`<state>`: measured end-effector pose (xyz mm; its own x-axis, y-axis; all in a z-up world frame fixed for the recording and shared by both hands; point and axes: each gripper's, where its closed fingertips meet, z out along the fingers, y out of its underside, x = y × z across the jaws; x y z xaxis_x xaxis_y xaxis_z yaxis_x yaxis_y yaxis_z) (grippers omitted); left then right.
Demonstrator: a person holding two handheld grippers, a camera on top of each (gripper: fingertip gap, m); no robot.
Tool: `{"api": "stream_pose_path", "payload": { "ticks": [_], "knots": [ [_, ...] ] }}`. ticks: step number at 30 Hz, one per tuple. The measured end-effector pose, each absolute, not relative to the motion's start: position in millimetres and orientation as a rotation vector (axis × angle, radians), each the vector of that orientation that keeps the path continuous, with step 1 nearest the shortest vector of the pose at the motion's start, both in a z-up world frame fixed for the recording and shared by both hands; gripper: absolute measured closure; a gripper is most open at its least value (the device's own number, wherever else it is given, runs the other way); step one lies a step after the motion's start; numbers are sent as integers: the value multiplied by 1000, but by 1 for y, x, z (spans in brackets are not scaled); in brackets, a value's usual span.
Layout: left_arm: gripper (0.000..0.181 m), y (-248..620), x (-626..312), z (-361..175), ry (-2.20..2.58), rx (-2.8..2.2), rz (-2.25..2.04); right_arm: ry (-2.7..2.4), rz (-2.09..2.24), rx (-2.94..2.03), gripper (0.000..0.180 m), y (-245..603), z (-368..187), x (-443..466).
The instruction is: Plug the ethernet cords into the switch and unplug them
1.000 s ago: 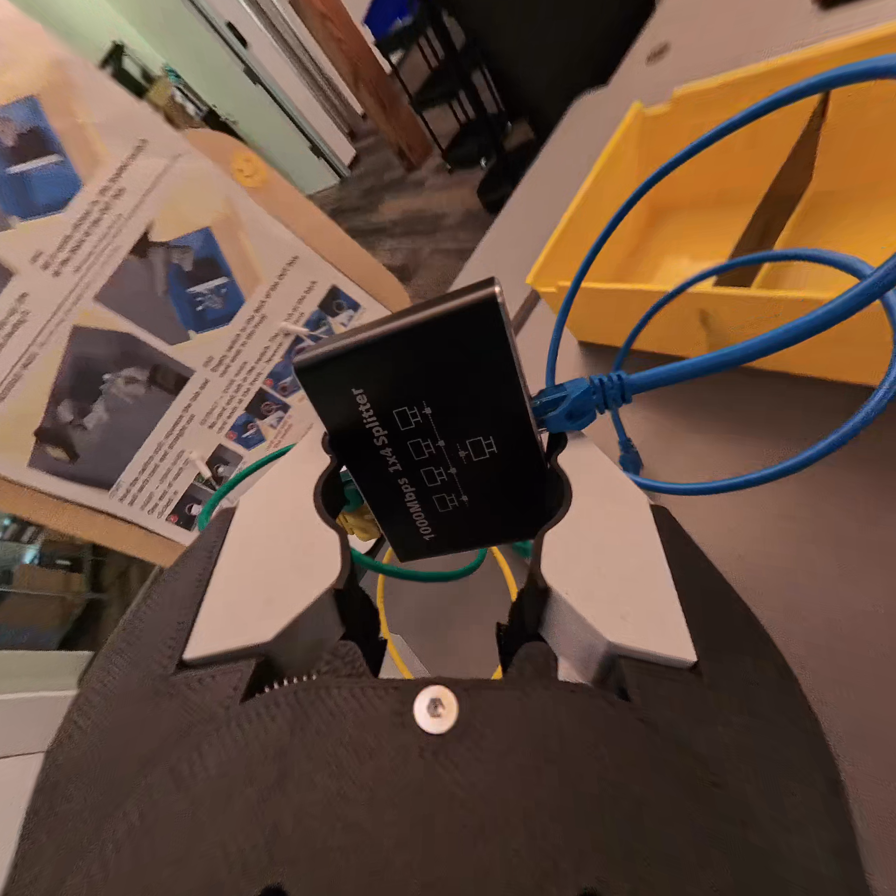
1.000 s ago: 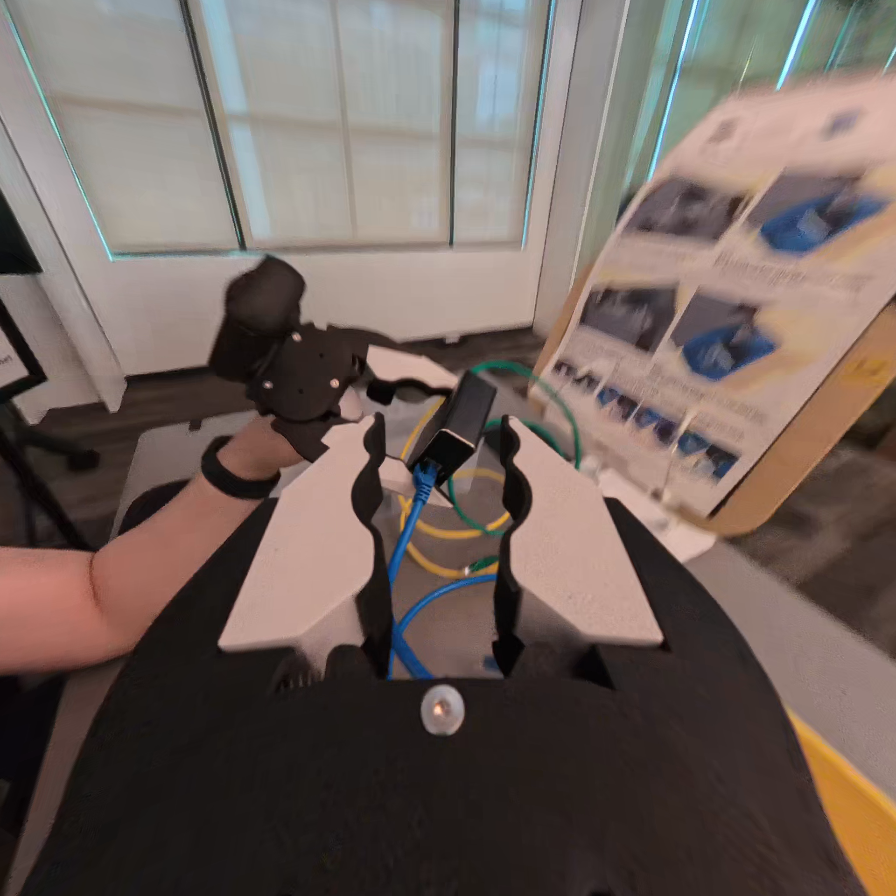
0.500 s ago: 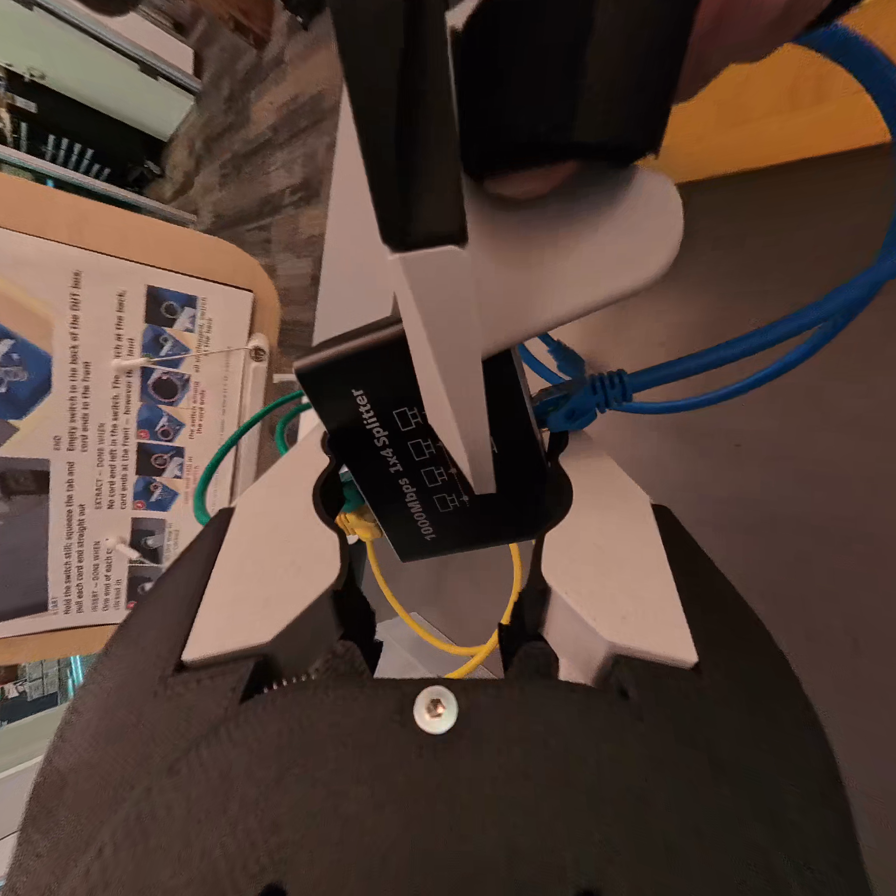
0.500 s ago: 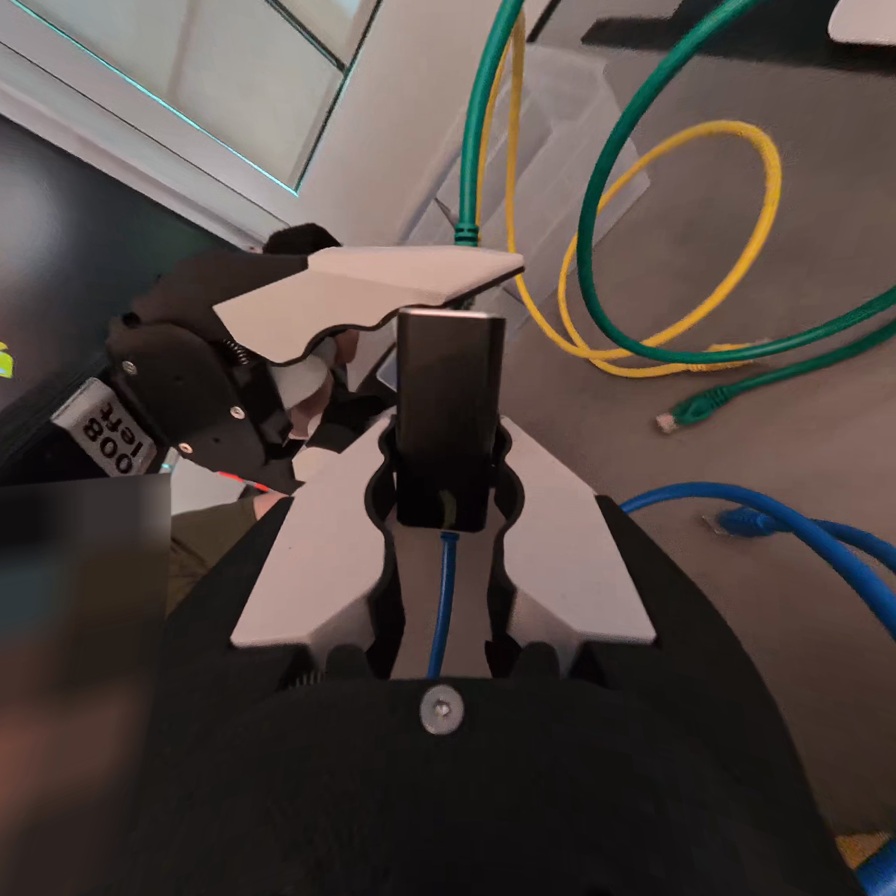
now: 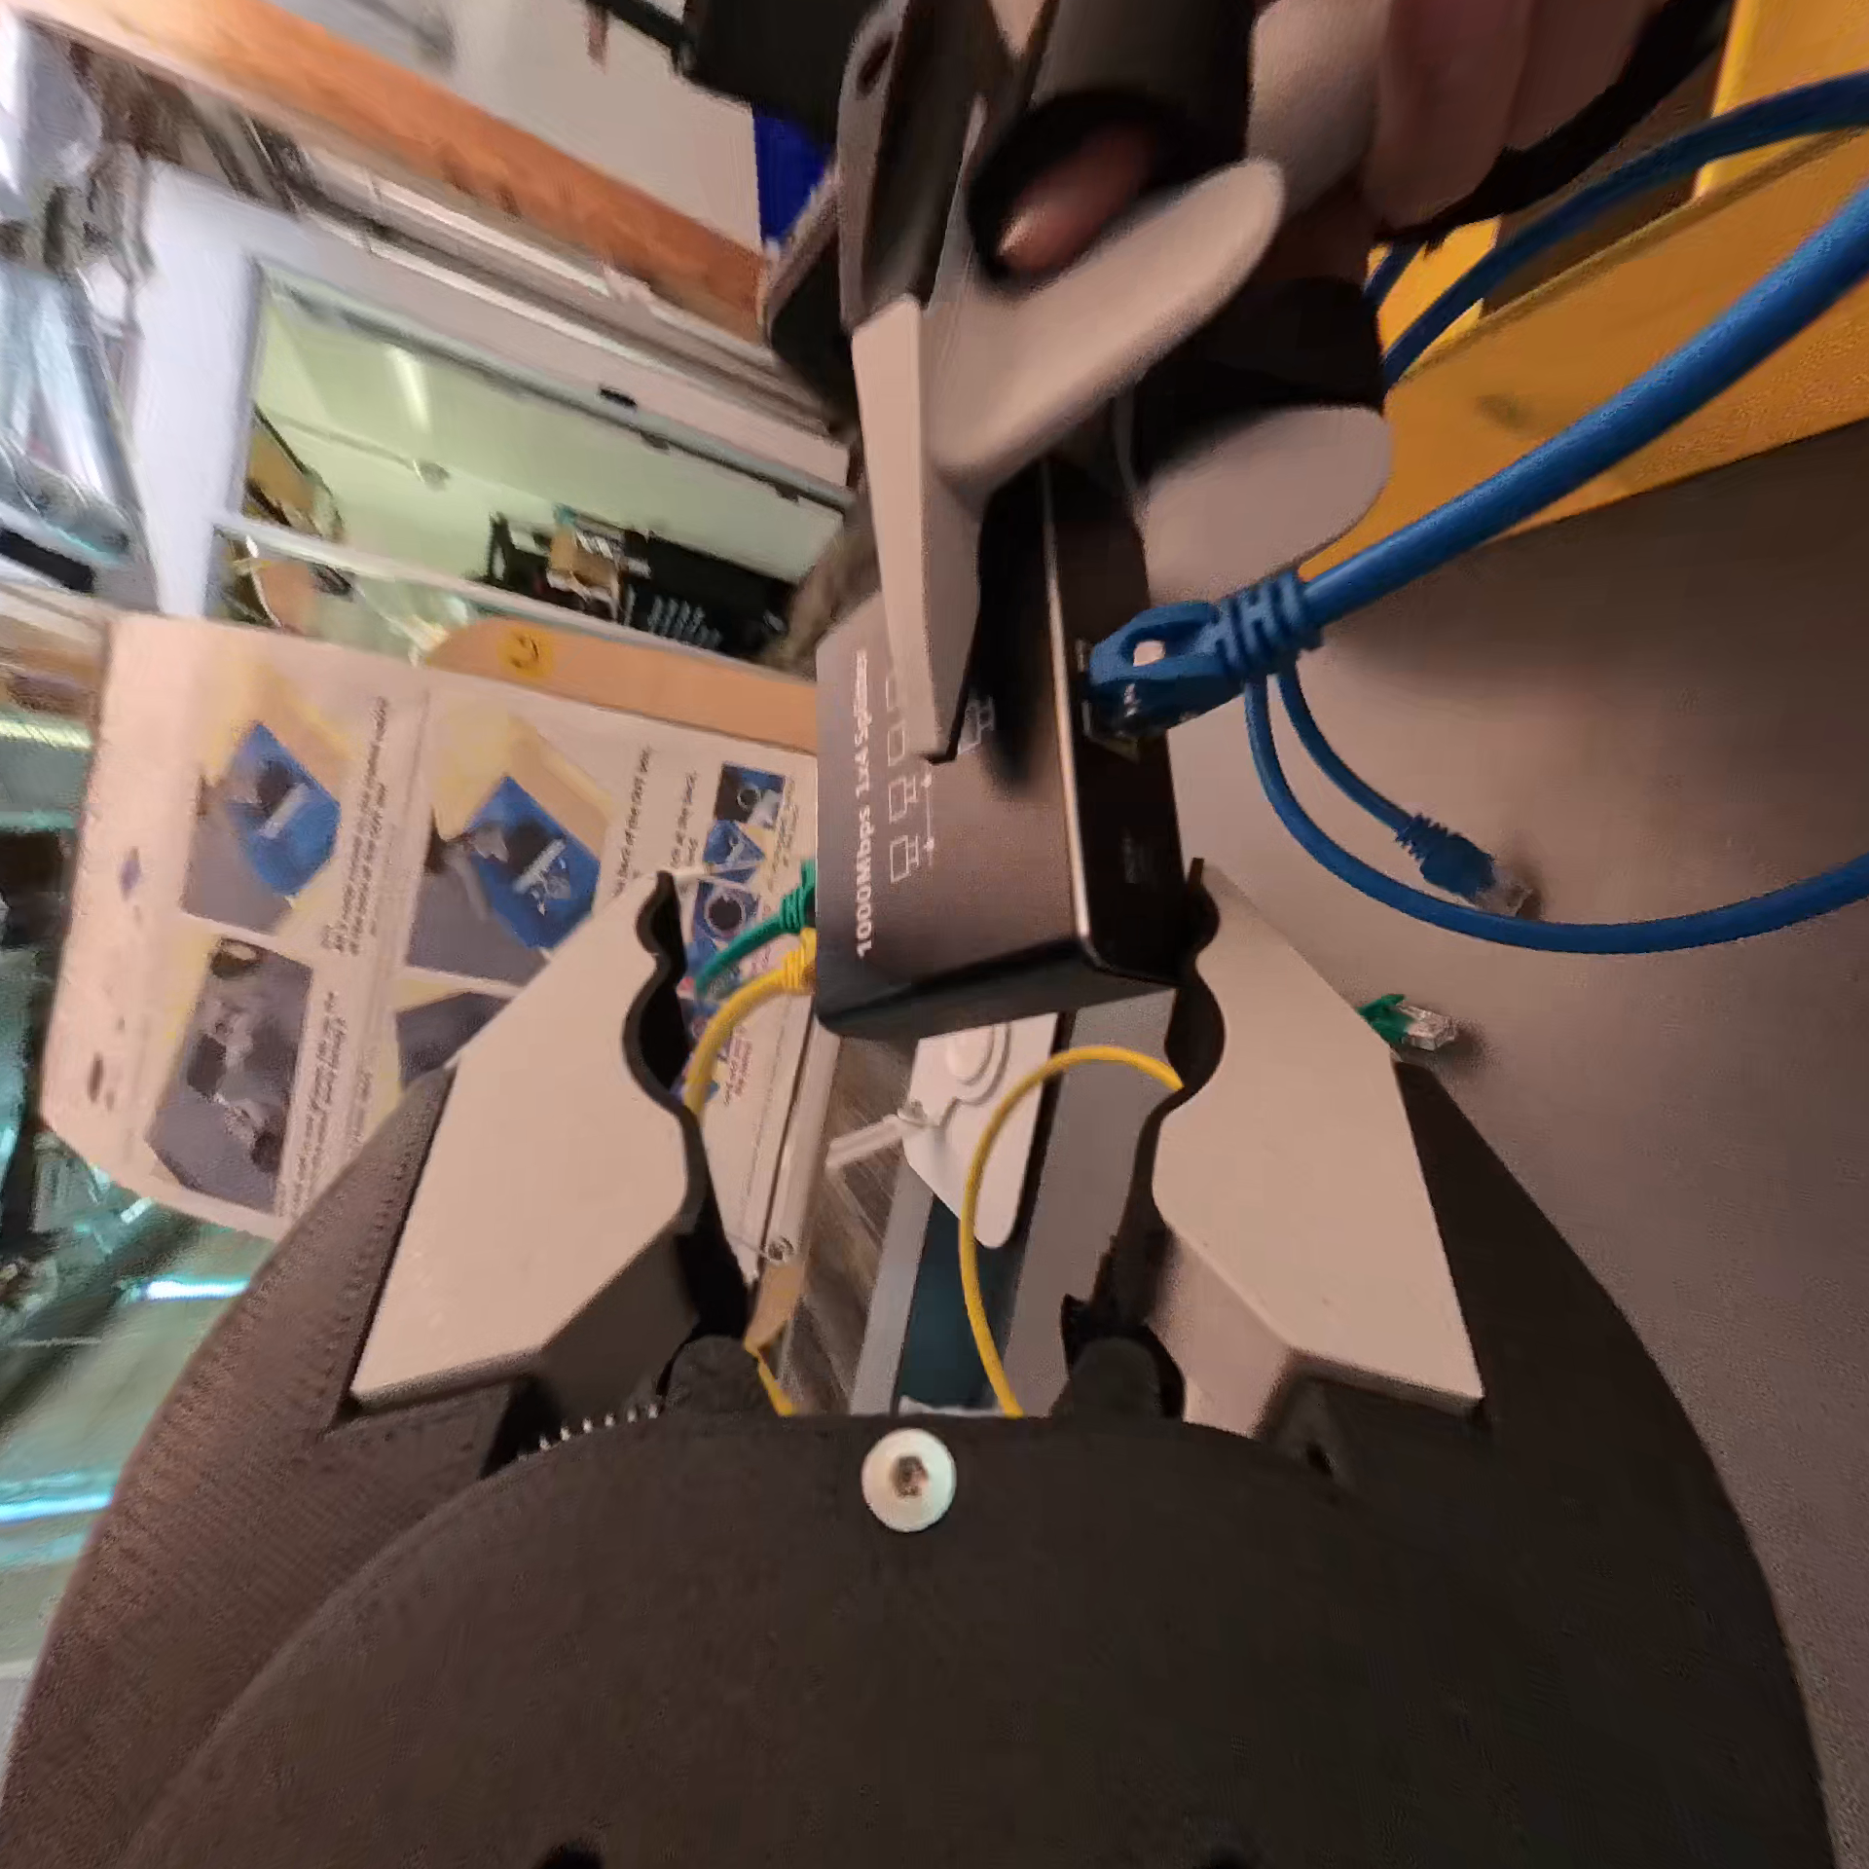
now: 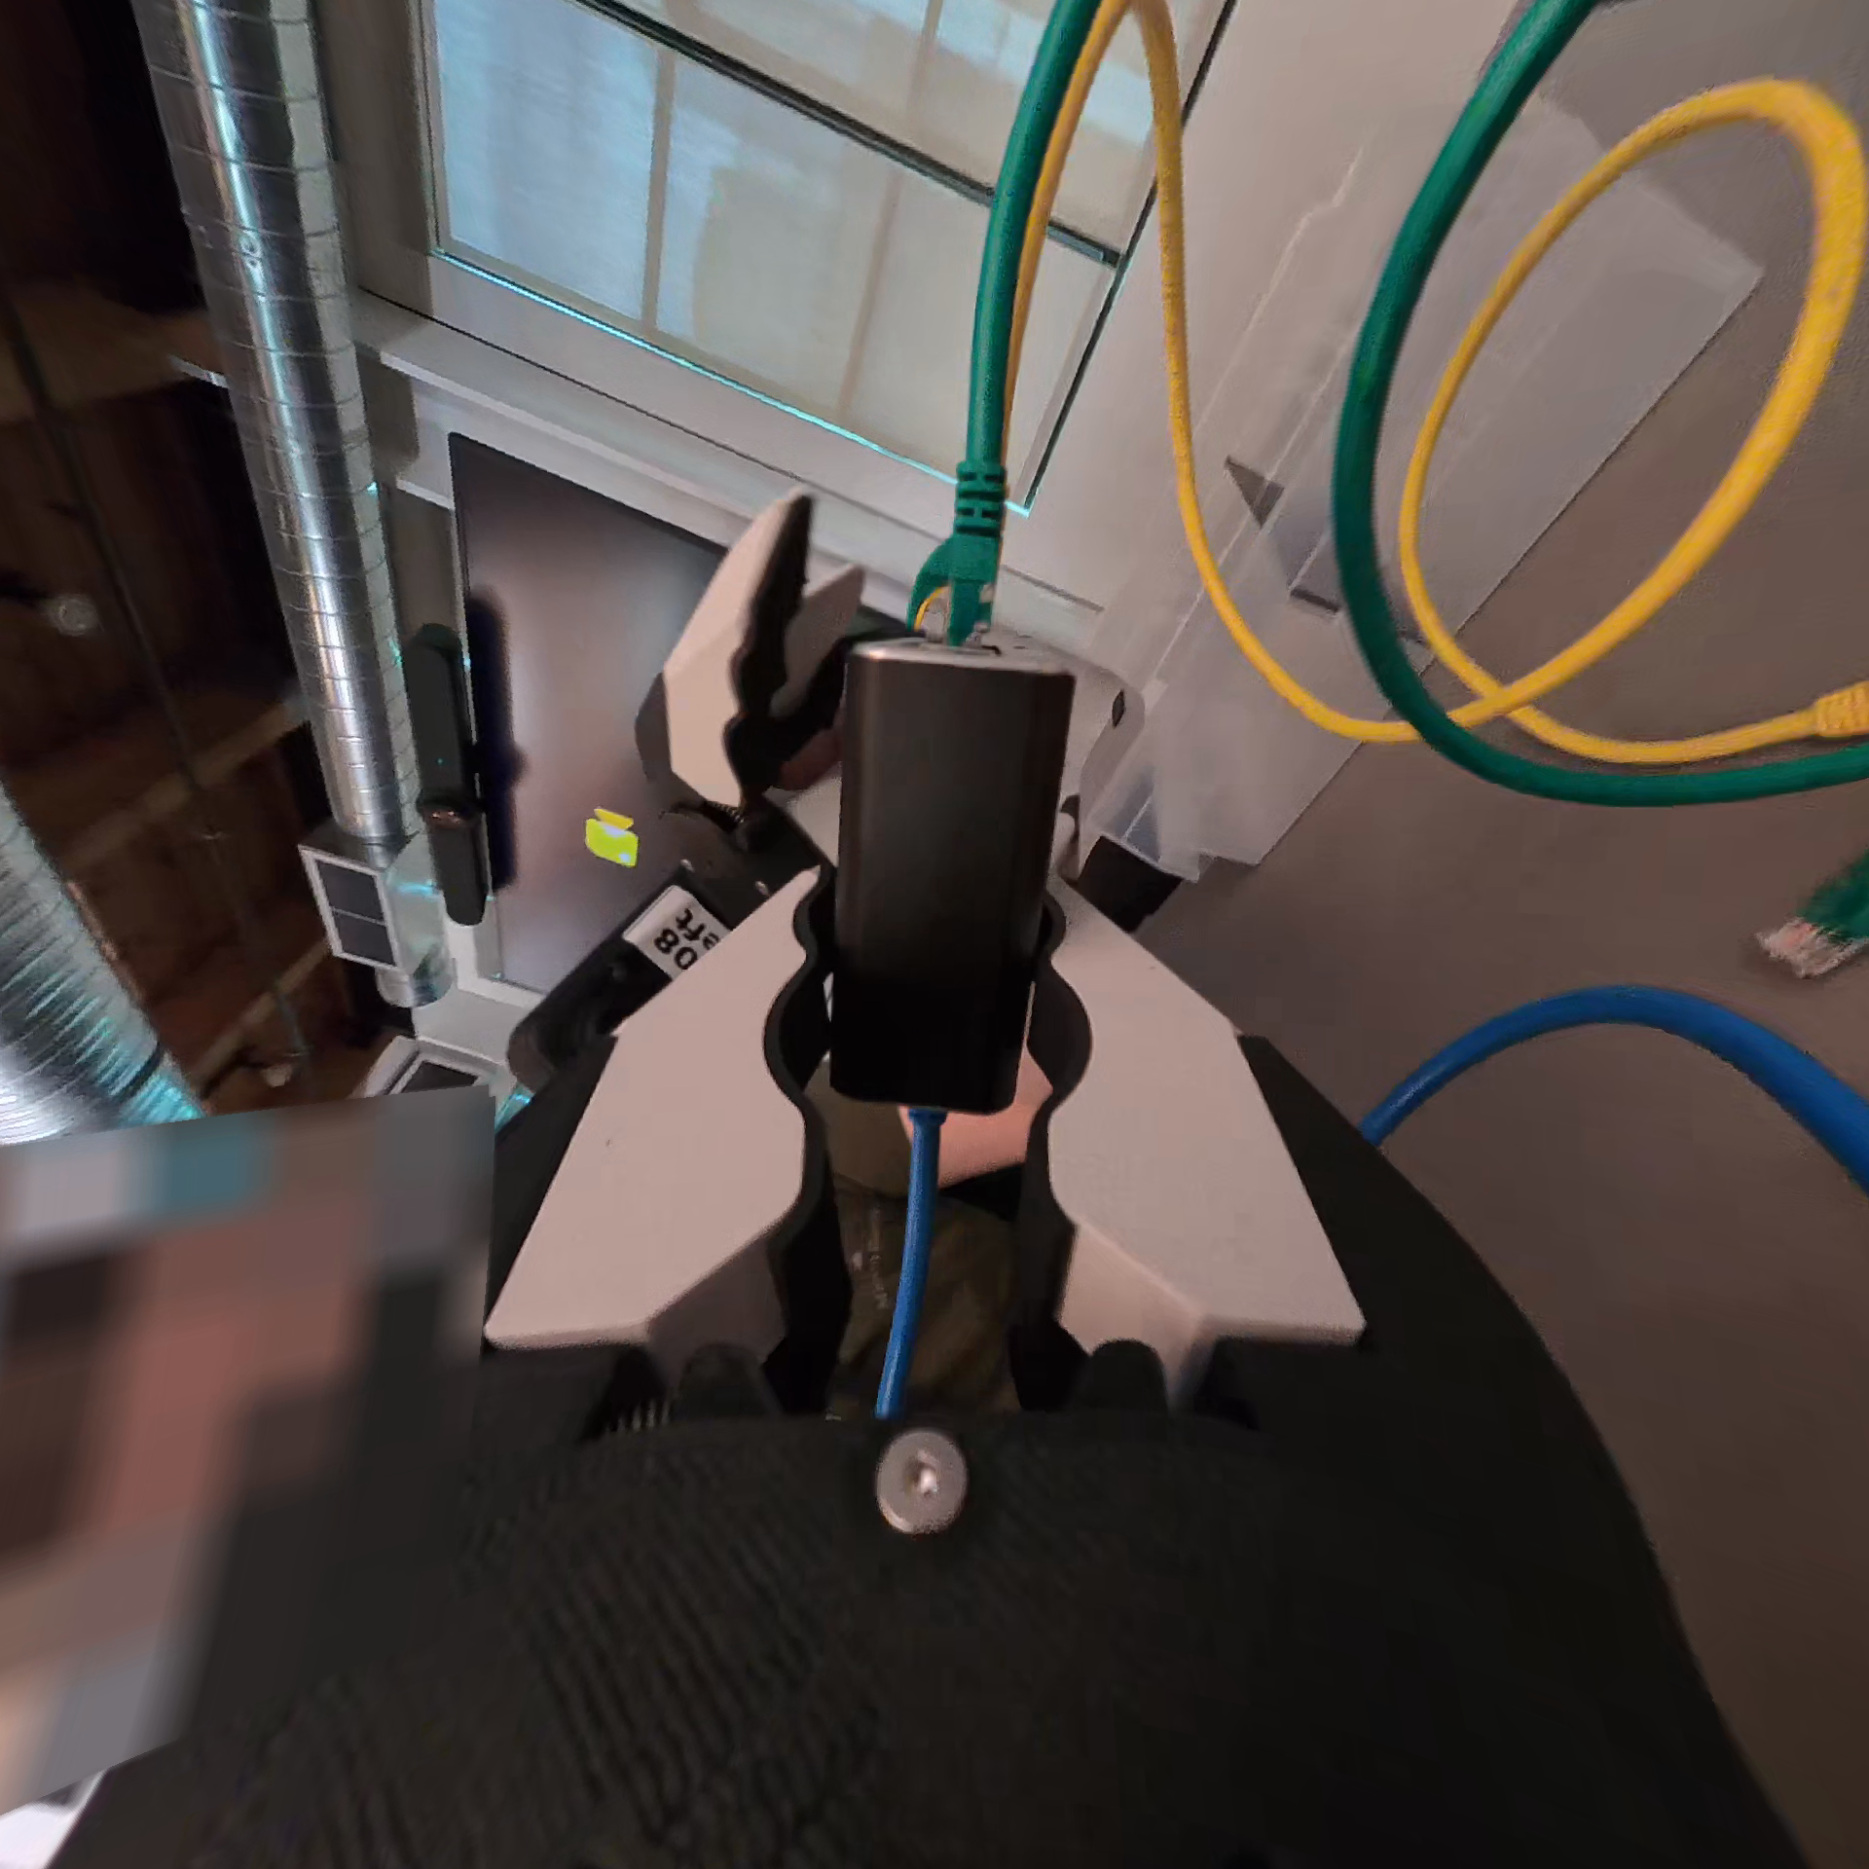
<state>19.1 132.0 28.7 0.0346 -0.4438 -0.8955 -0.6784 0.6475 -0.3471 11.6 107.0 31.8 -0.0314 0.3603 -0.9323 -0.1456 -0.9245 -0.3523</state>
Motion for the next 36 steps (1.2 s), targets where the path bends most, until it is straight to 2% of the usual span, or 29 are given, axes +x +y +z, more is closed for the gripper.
{"api": "stream_pose_path", "payload": {
  "ticks": [2,12,14,16,17,20,28,32,36],
  "knots": [
    [98,124,24,27,1615,-894,230,-217,2066,-1914,145,104,32,13],
    [126,117,43,19,1582,-704,423,-304,2098,-1993,144,83,30,15],
    [138,118,45,21,1560,-661,480,-302,2090,-1994,141,83,30,18],
    [146,118,46,21,1546,-629,529,-303,2104,-1979,131,81,33,21],
    [146,118,47,20,1545,-626,534,-321,2089,-1987,125,80,32,22],
    [148,117,49,23,1525,-636,520,-352,2013,-1976,123,82,34,30],
    [148,118,41,44,1436,-640,502,-357,1740,-1849,124,92,62,59],
    [148,127,32,52,1380,-672,517,-331,1542,-1581,126,97,109,93],
    [148,138,23,66,1287,-696,569,-457,1018,-1287,126,87,154,112]
  ]
}}
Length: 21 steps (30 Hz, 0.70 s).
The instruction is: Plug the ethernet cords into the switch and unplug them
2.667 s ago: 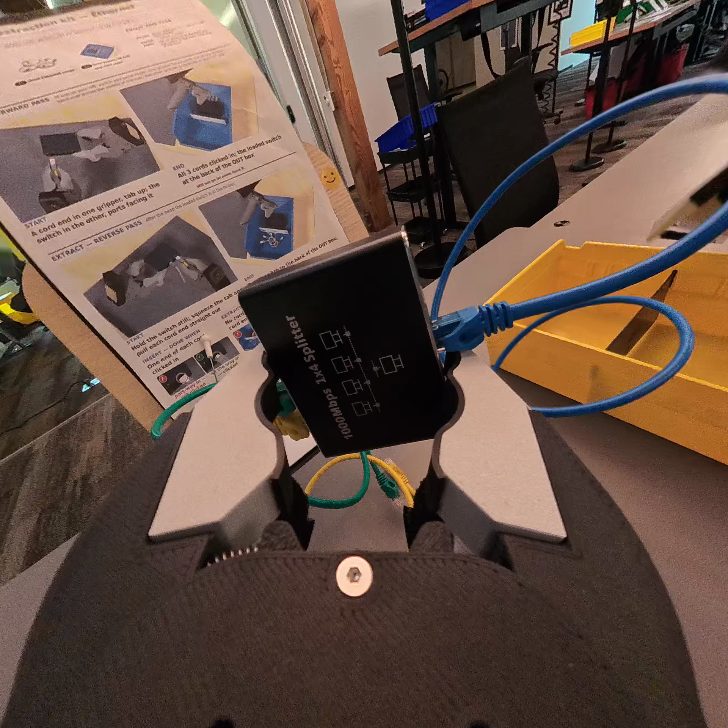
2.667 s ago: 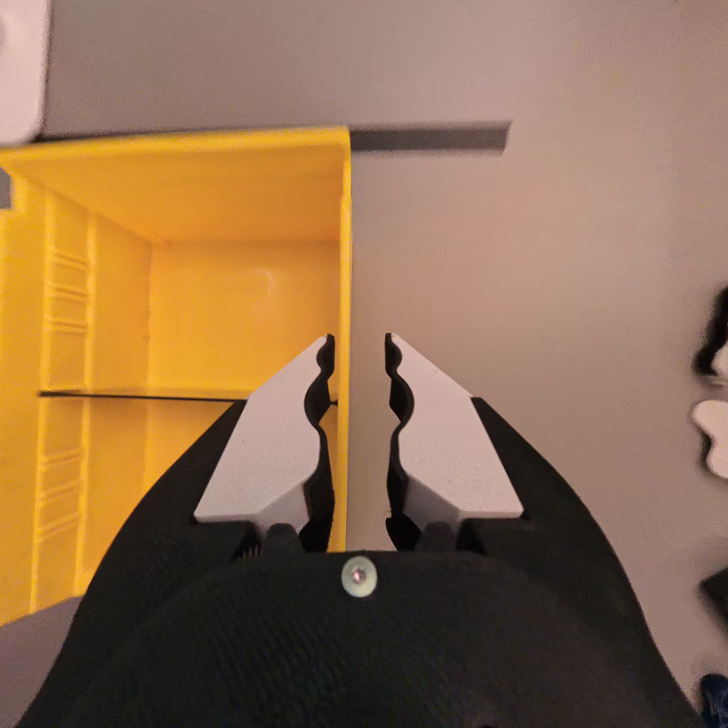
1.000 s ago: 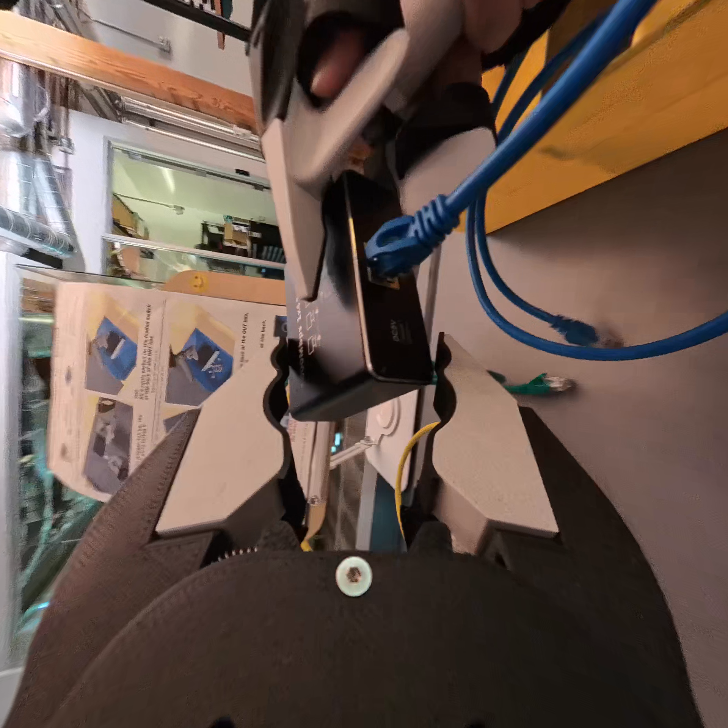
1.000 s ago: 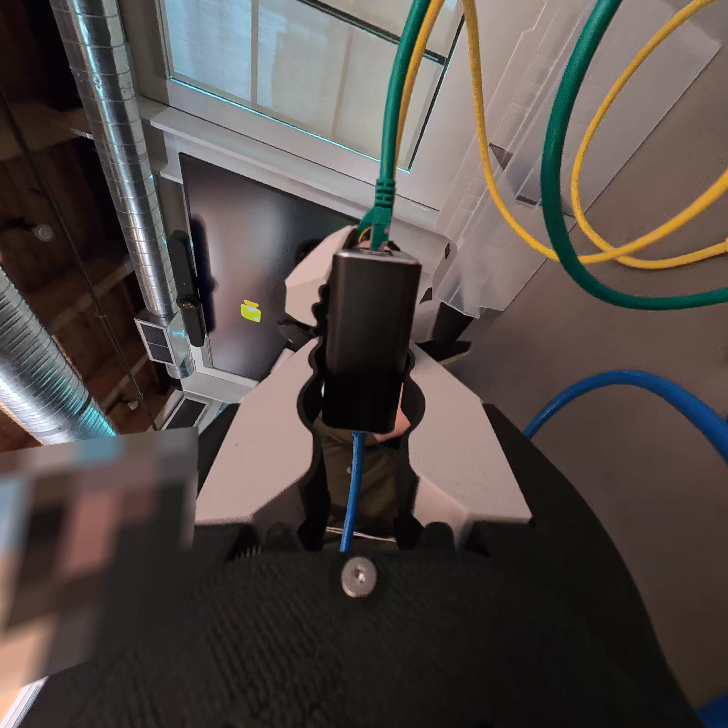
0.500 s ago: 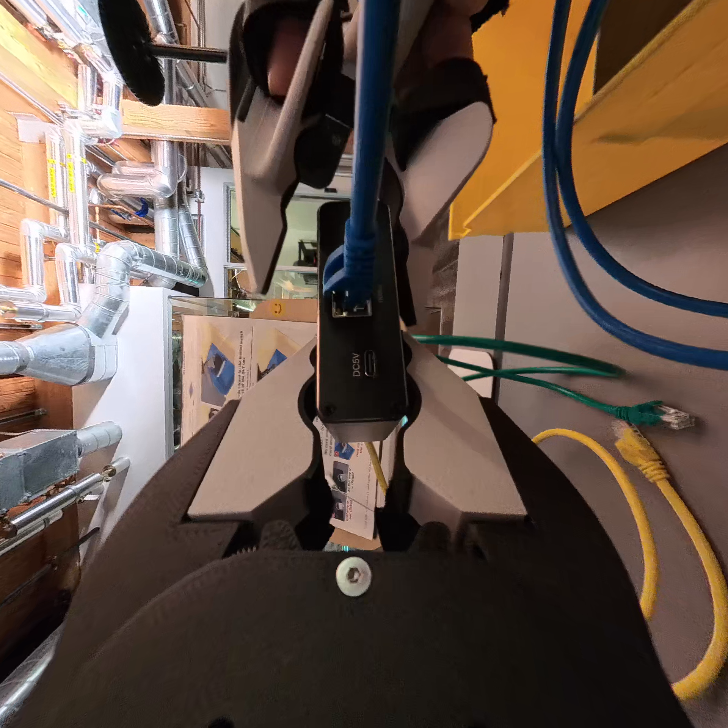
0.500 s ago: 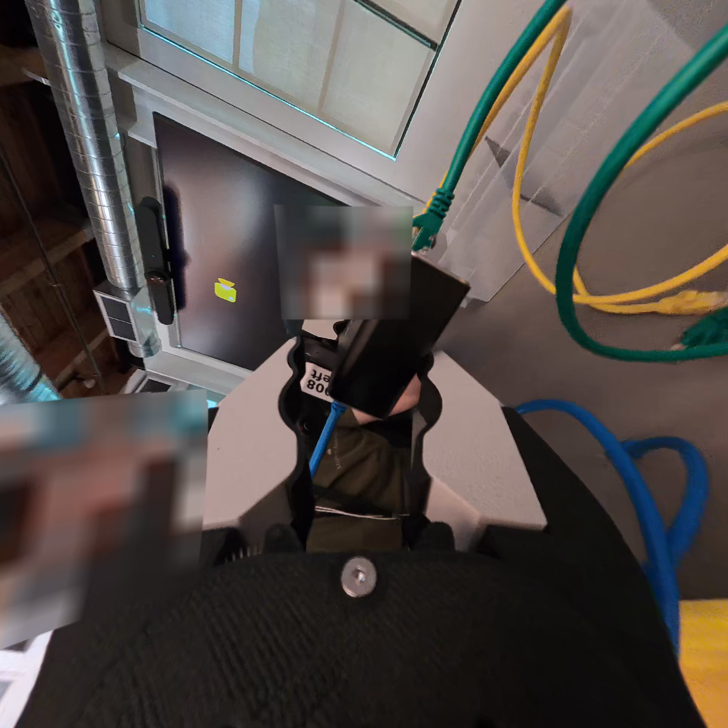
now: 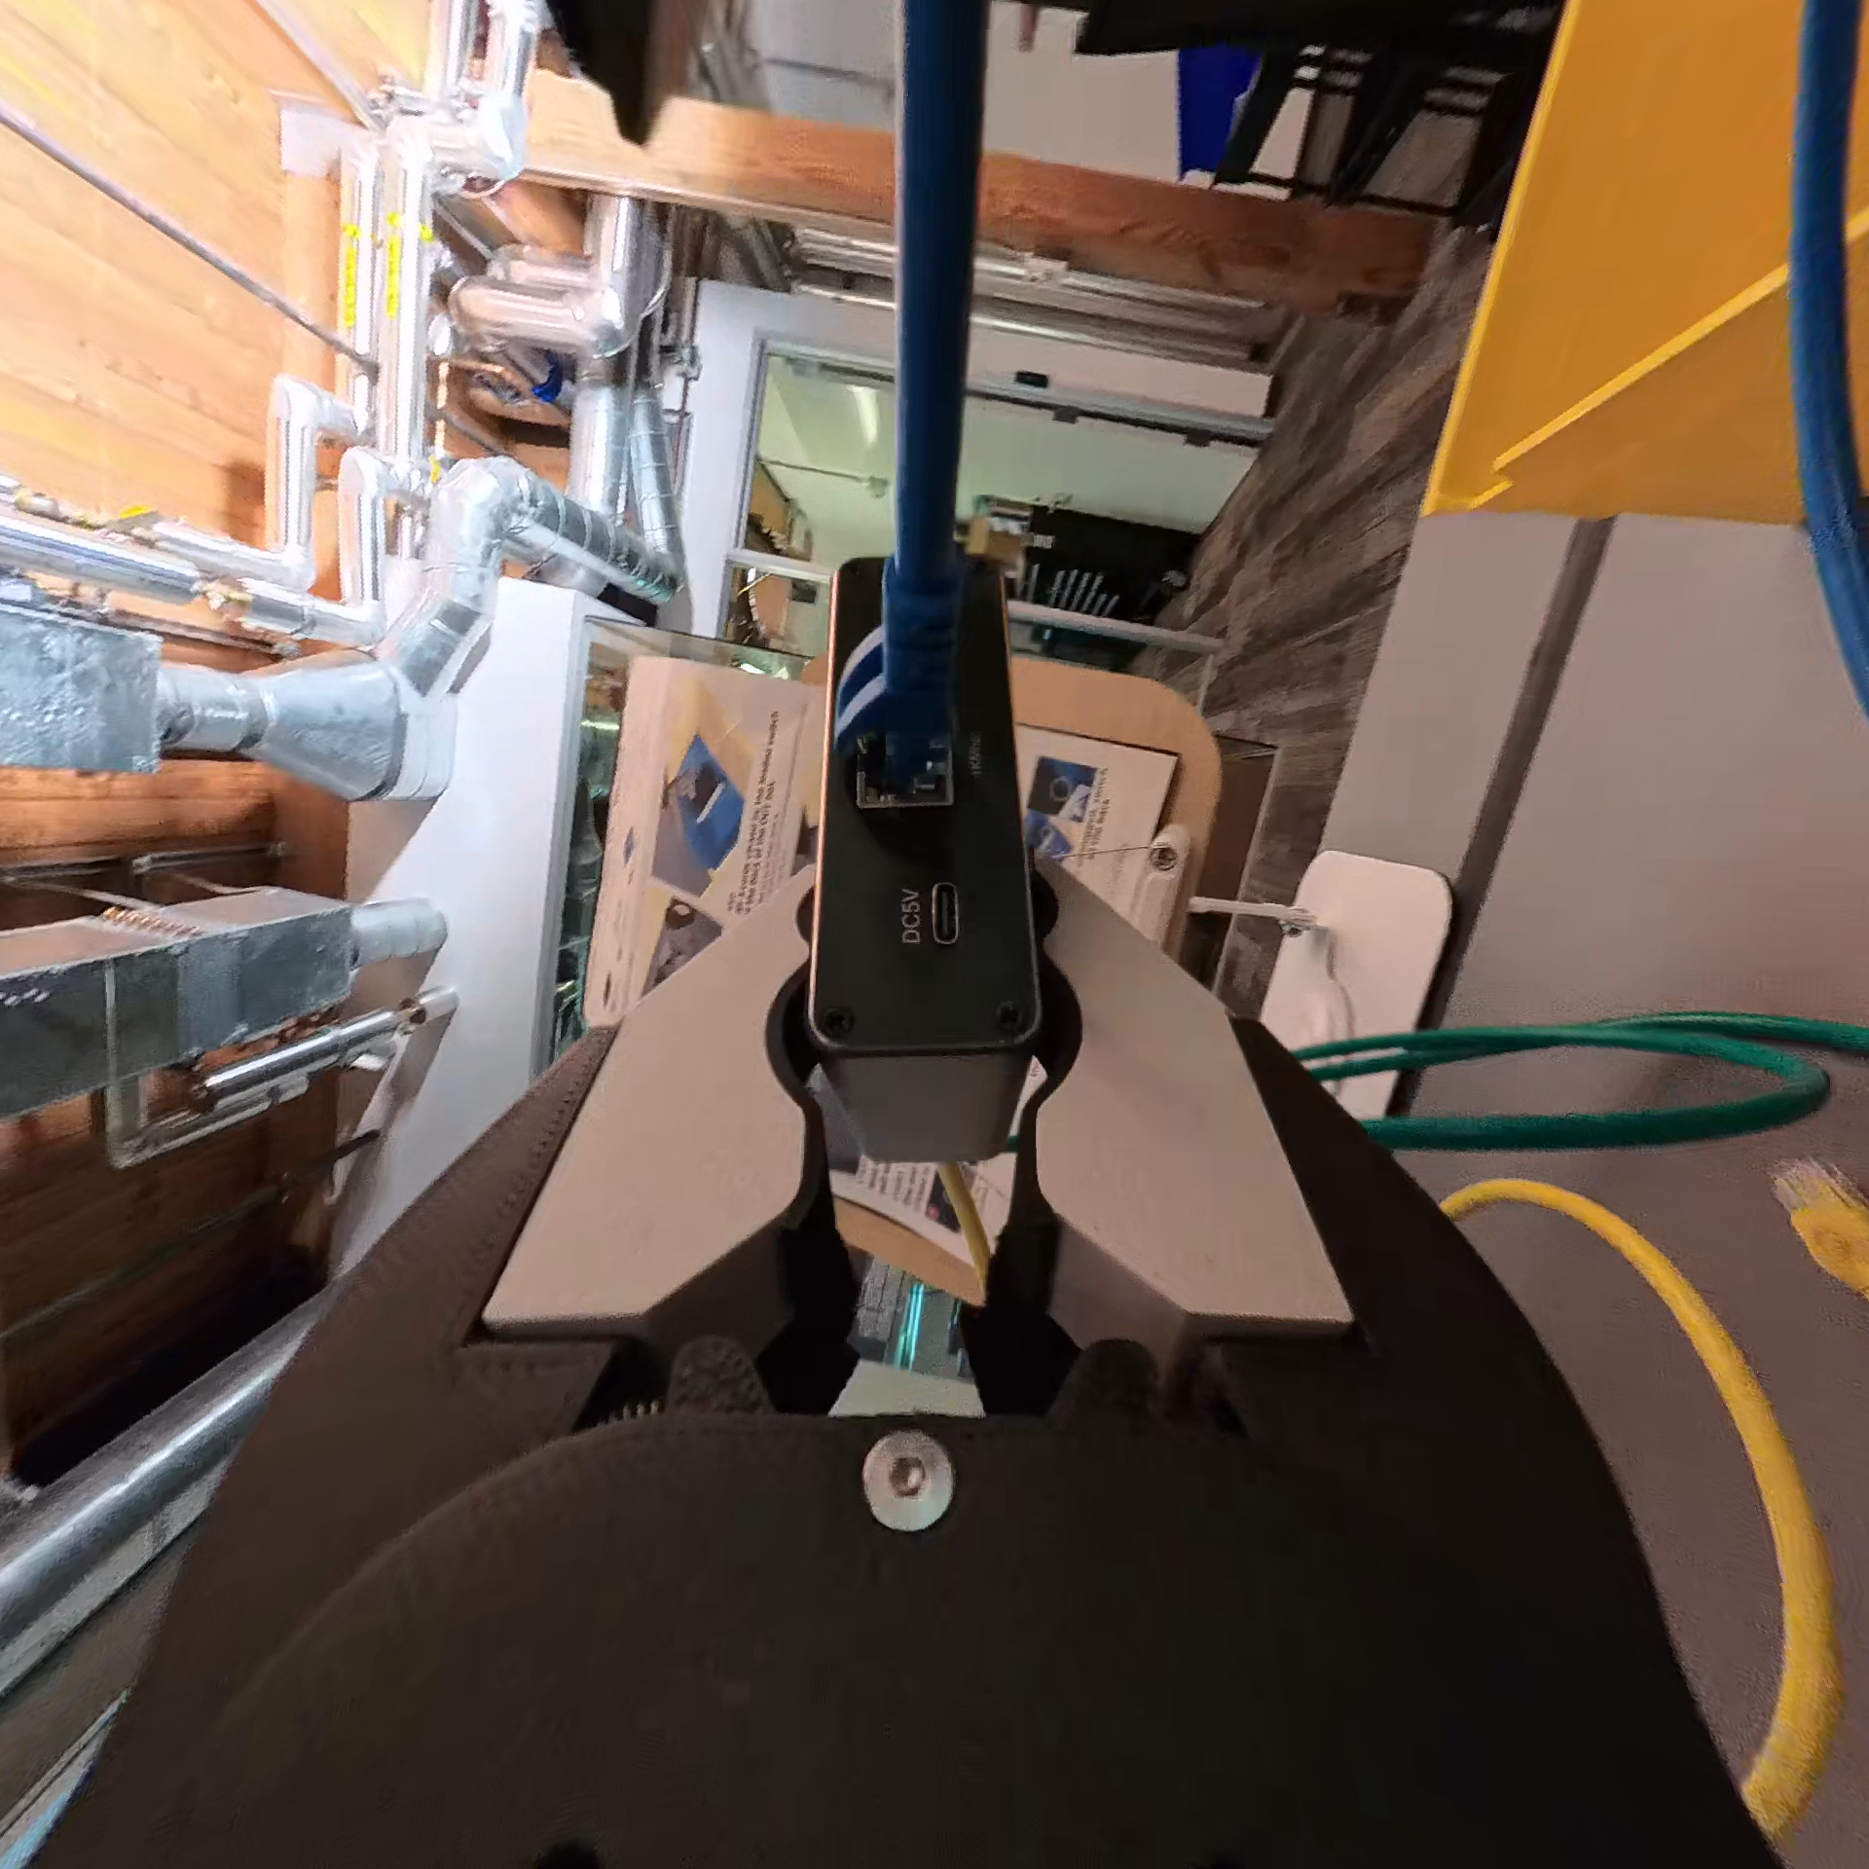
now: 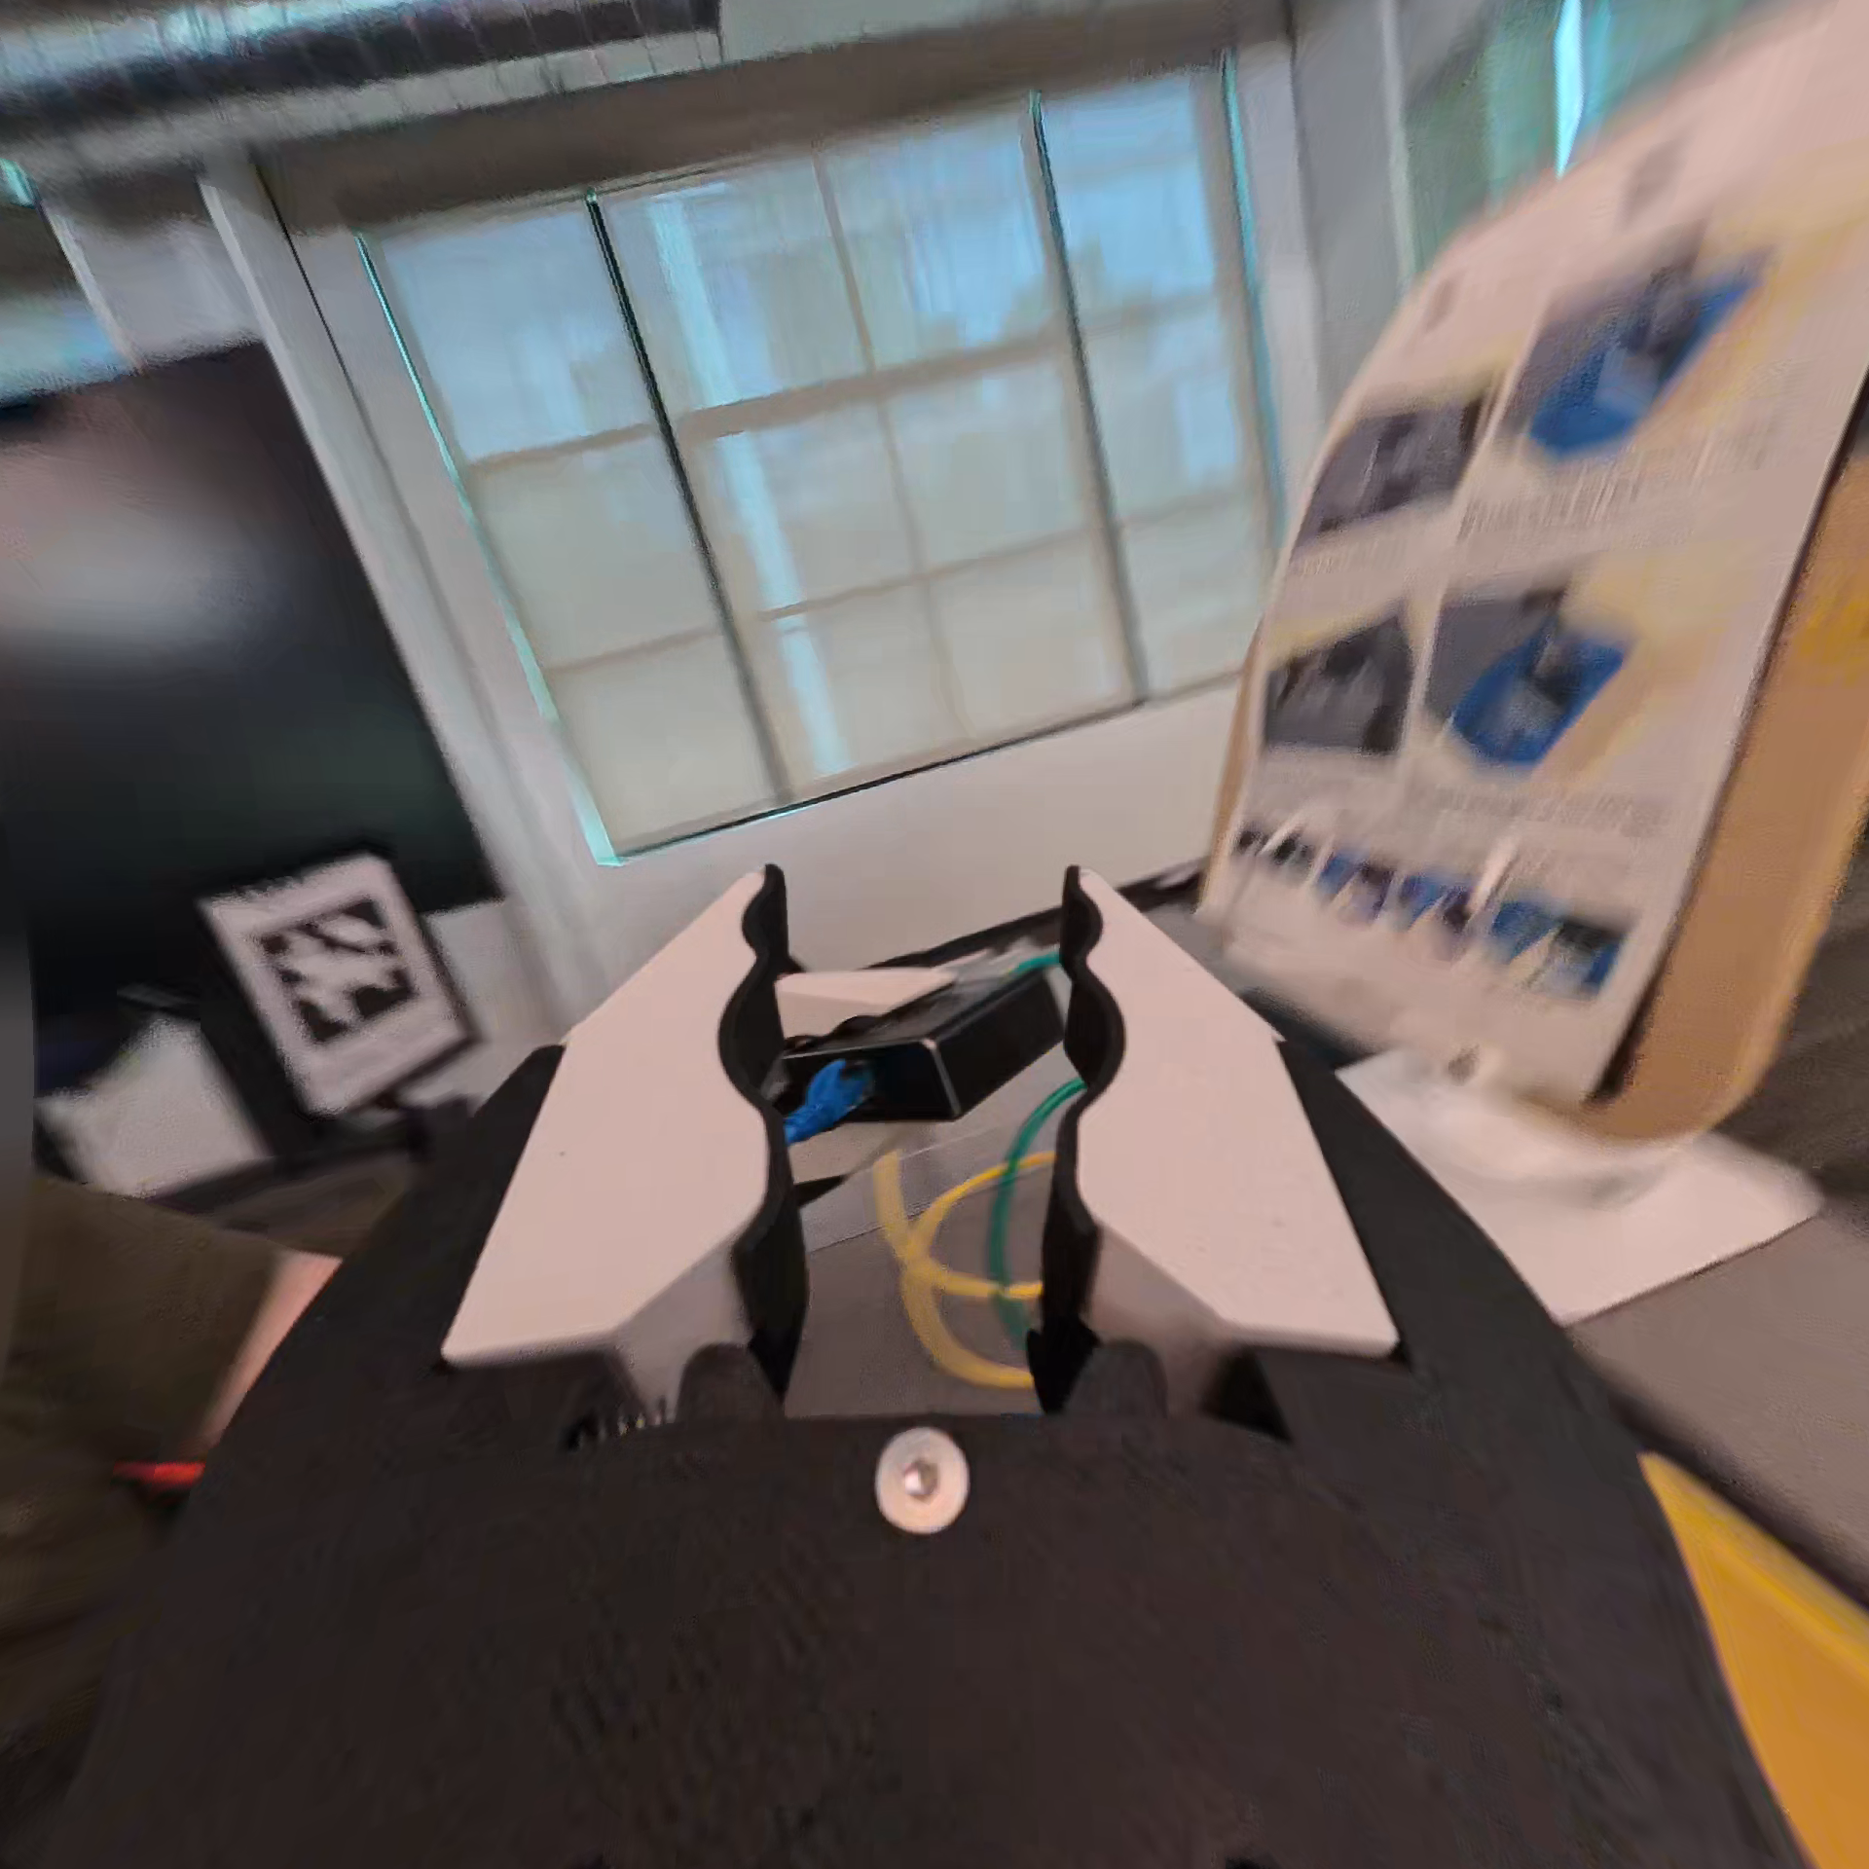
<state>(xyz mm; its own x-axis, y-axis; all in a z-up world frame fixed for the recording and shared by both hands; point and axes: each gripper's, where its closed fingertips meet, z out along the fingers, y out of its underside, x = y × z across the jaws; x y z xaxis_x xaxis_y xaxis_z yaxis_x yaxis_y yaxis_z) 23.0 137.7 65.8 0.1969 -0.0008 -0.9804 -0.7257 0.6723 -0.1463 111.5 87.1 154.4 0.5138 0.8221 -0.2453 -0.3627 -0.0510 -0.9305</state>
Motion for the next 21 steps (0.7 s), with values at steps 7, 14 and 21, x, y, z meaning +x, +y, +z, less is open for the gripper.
{"api": "stream_pose_path", "payload": {
  "ticks": [7,14,21],
  "knots": [
    [148,151,5,92,1090,-692,737,-622,625,-1036,108,49,190,86],
    [148,147,-12,118,917,-639,808,-589,390,-1022,107,57,191,96],
    [148,142,-21,132,839,-620,800,-589,101,-979,107,62,191,101]
  ]
}}
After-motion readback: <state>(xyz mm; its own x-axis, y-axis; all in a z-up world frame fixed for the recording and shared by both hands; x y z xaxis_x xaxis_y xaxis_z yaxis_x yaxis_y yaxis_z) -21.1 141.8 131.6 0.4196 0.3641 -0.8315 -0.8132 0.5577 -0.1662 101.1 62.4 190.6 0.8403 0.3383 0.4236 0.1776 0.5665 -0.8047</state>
